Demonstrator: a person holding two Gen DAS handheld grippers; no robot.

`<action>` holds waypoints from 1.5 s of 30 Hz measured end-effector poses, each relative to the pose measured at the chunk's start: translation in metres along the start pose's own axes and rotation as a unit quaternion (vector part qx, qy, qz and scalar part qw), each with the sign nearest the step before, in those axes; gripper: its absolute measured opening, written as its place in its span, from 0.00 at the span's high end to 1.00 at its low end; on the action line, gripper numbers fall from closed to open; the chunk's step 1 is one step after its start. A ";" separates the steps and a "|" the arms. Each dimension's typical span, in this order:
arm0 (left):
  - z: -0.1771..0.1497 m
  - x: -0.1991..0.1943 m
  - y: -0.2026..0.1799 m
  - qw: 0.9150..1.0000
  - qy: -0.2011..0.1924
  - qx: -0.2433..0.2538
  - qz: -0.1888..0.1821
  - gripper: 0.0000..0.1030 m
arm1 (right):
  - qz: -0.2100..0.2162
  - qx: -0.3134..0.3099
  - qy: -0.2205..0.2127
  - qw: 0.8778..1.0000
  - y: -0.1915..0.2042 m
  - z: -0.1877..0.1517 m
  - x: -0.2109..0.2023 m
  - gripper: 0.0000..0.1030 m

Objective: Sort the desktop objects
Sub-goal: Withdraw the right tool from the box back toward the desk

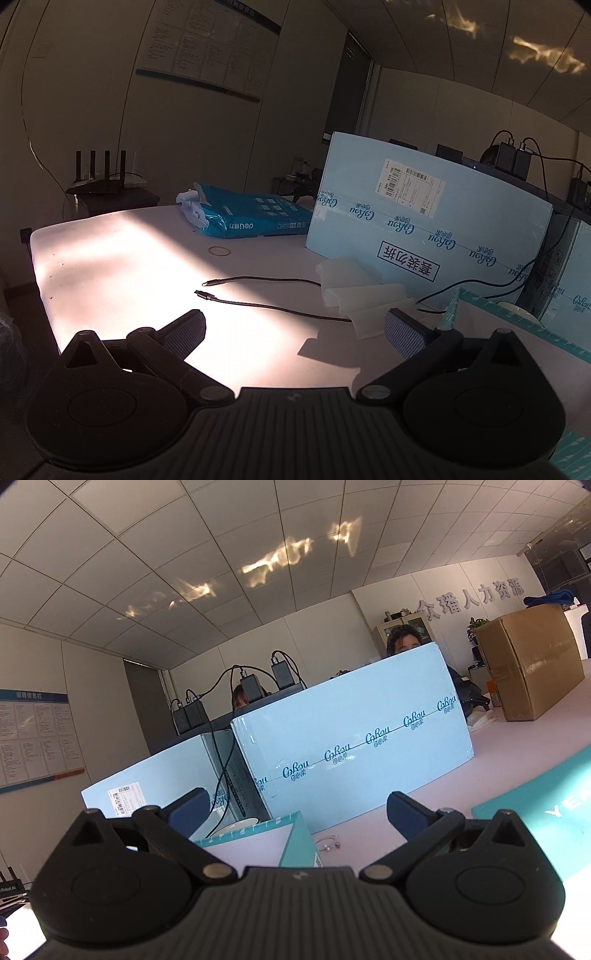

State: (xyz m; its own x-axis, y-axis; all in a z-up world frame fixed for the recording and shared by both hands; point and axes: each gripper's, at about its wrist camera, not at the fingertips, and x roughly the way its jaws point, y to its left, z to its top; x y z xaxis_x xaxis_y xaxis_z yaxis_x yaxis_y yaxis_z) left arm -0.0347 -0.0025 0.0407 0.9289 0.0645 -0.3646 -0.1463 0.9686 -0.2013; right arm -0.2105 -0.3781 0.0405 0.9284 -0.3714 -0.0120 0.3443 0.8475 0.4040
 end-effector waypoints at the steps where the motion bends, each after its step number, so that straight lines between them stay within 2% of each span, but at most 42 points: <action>1: 0.001 0.000 -0.001 1.000 -0.003 0.000 -0.004 0.00 | -0.006 0.004 -0.004 1.000 -0.004 -0.001 0.002 0.00; 5: 0.003 0.000 -0.004 1.000 -0.016 -0.010 -0.012 0.00 | -0.019 0.021 -0.024 0.999 -0.023 -0.007 0.010 0.00; 8: -0.001 0.001 -0.003 0.999 -0.024 -0.021 -0.015 0.00 | -0.012 0.024 -0.034 0.999 -0.036 -0.015 0.015 0.00; 12: -0.008 0.006 -0.004 0.999 -0.028 -0.026 -0.005 0.00 | -0.002 0.028 -0.047 0.998 -0.053 -0.025 0.021 0.00; 15: -0.013 0.012 -0.006 0.999 -0.027 -0.026 0.000 0.00 | -0.003 0.053 -0.055 0.997 -0.064 -0.032 0.024 0.00; 22: -0.017 0.028 -0.005 0.997 -0.023 -0.077 0.011 0.00 | -0.041 0.045 -0.018 0.998 -0.065 -0.034 0.032 0.00; 27: -0.017 0.027 -0.003 0.992 -0.038 -0.121 0.010 0.00 | -0.060 0.062 -0.032 0.996 -0.072 -0.037 0.026 0.00; 33: -0.015 0.020 -0.003 0.984 -0.065 -0.168 -0.001 0.00 | -0.071 0.072 -0.016 0.995 -0.077 -0.038 0.031 0.00; 37: -0.015 0.016 -0.009 0.984 -0.077 -0.159 -0.009 0.00 | -0.070 0.072 -0.018 0.995 -0.077 -0.038 0.030 0.00; 45: -0.013 0.009 -0.015 0.988 -0.079 -0.131 -0.017 0.00 | -0.061 0.079 -0.058 0.993 -0.079 -0.039 0.017 0.00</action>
State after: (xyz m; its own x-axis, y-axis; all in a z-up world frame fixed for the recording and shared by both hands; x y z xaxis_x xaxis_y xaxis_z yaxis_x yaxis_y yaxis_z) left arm -0.0287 -0.0196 0.0291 0.9732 0.0899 -0.2118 -0.1784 0.8763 -0.4476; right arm -0.2163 -0.4368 -0.0277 0.8561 -0.5158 0.0318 0.4178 0.7270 0.5450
